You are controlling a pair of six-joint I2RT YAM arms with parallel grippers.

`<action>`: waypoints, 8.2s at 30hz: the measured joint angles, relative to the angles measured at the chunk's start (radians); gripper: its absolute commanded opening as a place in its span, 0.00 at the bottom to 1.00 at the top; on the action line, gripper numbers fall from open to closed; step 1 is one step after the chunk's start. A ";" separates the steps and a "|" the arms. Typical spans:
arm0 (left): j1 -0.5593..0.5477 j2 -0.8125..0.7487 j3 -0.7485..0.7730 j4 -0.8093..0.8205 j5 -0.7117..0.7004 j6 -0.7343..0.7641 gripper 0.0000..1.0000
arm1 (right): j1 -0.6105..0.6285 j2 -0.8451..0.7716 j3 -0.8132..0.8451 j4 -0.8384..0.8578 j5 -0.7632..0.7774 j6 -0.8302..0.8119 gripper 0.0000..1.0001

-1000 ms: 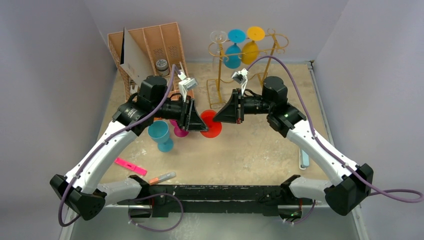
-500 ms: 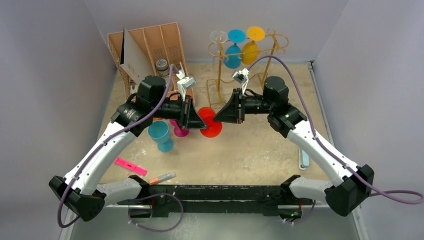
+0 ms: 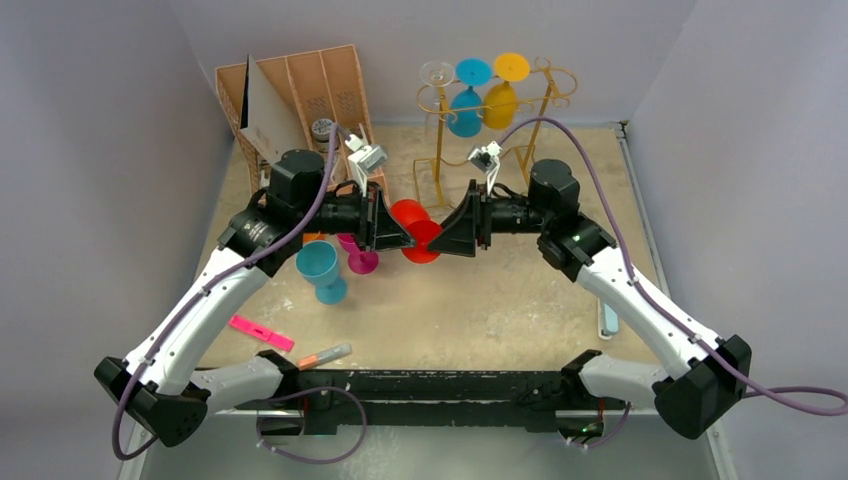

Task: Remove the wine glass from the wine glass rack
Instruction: Place the wine glass at the center of the board.

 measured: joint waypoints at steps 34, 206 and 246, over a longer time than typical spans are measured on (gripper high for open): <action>0.000 -0.056 -0.041 0.098 -0.134 0.018 0.00 | -0.001 0.048 -0.151 0.417 0.030 0.370 0.11; 0.106 0.004 -0.012 -0.057 0.340 0.134 0.00 | 0.006 -0.298 -0.359 -0.128 -0.232 -1.117 0.61; -0.131 0.140 -0.140 -0.262 -0.792 0.120 0.00 | 0.008 -0.402 -0.606 0.411 0.640 -0.553 0.75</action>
